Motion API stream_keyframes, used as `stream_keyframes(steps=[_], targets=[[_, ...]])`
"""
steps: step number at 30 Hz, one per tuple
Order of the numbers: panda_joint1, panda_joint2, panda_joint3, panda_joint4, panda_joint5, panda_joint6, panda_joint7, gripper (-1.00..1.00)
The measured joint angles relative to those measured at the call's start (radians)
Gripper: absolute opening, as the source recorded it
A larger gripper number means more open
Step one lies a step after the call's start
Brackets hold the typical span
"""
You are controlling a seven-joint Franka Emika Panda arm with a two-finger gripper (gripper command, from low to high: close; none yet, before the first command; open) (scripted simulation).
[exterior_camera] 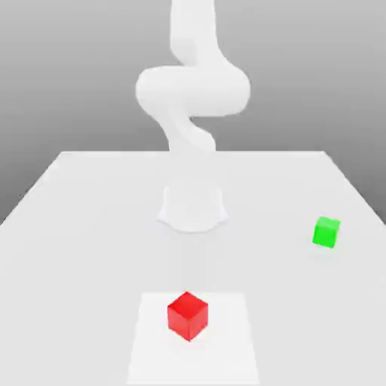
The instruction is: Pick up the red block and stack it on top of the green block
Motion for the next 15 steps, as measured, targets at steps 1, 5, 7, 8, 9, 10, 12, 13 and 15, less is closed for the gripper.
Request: stream_keyframes(steps=[1,5,7,8,9,10,12,13,15], targets=[[0.005,0.041,-0.010,-0.022,0.026,0.022,0.014,0.00],[0.020,0.201,-0.027,-0.105,0.112,0.103,0.073,0.00],[0.023,0.278,-0.025,-0.146,0.144,0.143,0.109,0.00],[0.024,0.317,-0.022,-0.166,0.157,0.164,0.130,0.00],[0.024,0.356,-0.017,-0.187,0.167,0.185,0.153,0.00],[0.022,0.395,-0.011,-0.208,0.175,0.206,0.178,0.00],[0.014,0.474,0.007,-0.251,0.180,0.252,0.237,0.00],[0.010,0.511,0.013,-0.272,0.174,0.275,0.272,0.00],[0.000,0.581,0.027,-0.315,0.146,0.323,0.352,0.00]])
